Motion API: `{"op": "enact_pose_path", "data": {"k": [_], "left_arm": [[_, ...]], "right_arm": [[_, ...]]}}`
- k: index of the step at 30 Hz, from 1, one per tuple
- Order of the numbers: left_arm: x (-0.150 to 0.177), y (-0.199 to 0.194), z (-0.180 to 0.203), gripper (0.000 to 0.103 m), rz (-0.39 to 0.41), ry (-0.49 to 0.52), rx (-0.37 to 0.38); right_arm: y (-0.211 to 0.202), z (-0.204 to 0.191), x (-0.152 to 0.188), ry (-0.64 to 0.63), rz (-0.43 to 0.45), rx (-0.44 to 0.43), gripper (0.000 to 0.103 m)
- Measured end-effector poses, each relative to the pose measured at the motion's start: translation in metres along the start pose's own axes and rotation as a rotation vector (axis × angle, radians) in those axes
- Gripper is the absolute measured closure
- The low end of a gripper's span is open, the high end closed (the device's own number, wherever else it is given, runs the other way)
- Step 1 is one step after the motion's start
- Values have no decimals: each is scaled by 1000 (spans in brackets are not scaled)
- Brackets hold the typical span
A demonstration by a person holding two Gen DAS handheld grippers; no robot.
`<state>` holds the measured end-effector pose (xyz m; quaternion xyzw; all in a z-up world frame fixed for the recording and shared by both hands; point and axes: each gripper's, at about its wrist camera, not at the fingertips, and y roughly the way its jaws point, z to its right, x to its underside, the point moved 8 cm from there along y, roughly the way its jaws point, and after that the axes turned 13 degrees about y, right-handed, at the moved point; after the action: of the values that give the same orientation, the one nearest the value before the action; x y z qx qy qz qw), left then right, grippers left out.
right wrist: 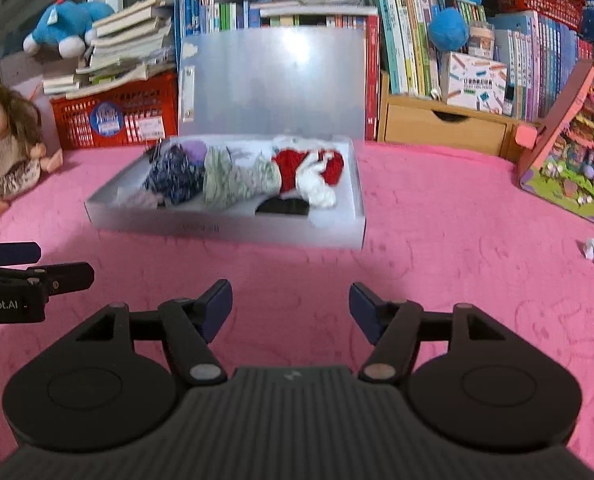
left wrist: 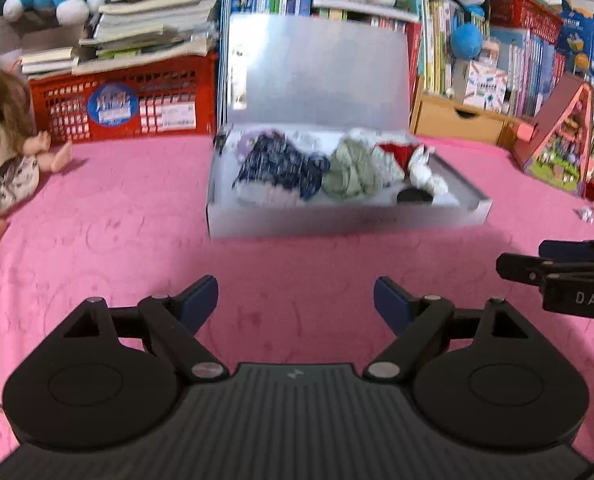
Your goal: Organize objects
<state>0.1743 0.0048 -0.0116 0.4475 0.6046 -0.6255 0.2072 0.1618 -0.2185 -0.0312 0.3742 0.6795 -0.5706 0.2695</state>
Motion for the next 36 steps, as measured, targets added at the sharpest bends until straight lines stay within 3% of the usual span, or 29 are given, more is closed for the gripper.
{"op": "enact_pose_path", "data": {"k": [11,20,24,36], "left_arm": [[22,18,5,15,-53,6,-29],[22,25,7,8,-40,33,-59],[22,27,5,0,-51,19,-57],[23,29,6,0,-58,24,-57]], "right_arm": [[15,8,27,23,-43,54,23],[17,9,33,17,-18,60,12],[19,9,36,18,-38,50,0],[20,8,36,17,-36,52,0]]}}
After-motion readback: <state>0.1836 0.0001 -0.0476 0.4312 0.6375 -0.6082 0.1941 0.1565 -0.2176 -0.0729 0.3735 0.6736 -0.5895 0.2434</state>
